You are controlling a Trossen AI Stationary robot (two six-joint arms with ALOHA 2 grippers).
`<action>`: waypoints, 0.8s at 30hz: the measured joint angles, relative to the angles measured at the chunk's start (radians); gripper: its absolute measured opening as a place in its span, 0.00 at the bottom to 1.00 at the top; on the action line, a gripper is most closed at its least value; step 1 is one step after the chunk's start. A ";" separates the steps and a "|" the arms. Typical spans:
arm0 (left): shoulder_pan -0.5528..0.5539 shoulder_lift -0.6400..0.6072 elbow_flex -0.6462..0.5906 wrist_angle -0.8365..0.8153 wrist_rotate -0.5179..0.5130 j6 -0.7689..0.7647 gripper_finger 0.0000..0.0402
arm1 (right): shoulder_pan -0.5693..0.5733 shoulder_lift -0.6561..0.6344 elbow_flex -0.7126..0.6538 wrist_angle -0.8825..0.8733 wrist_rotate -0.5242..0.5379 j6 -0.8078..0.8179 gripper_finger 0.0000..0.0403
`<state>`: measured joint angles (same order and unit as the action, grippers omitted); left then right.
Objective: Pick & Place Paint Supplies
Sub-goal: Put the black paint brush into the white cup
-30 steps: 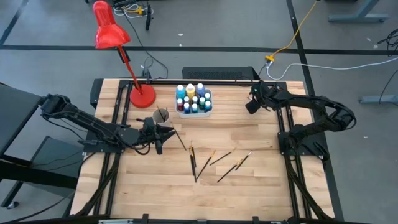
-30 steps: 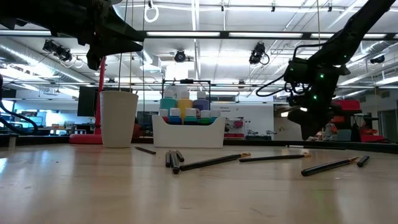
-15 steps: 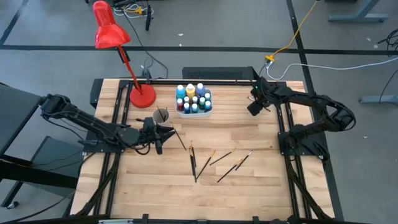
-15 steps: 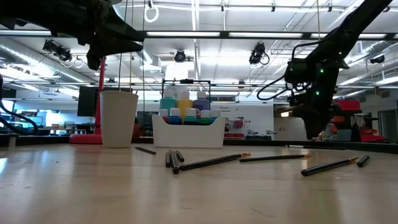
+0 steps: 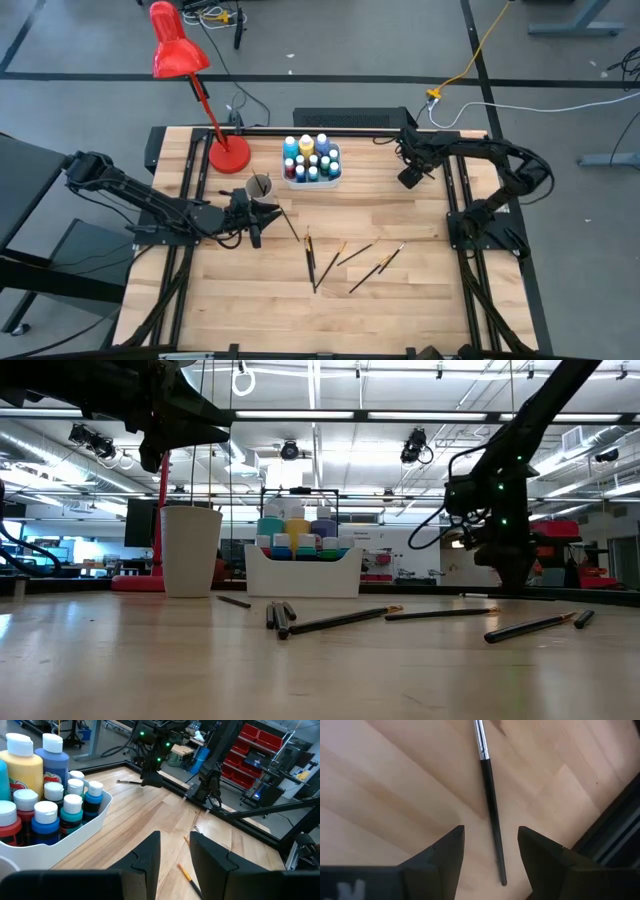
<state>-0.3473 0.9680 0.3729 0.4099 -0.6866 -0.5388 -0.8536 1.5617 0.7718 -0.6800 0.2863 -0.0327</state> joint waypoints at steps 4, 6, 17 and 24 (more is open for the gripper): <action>0.000 0.000 0.000 0.000 0.000 0.000 0.28 | 0.000 0.038 0.035 -0.004 -0.031 0.006 0.46; 0.000 0.000 0.000 0.000 0.000 0.000 0.28 | 0.000 0.053 0.042 0.022 -0.080 -0.010 0.44; 0.000 0.000 0.000 0.000 0.000 0.000 0.28 | -0.006 0.096 0.073 0.019 -0.119 -0.004 0.27; 0.000 0.000 0.000 0.000 0.000 0.000 0.28 | -0.009 0.097 0.072 0.030 -0.135 -0.032 0.03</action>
<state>-0.3473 0.9680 0.3729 0.4099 -0.6868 -0.5388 -0.8623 1.6588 0.8439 -0.6498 0.1509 -0.0644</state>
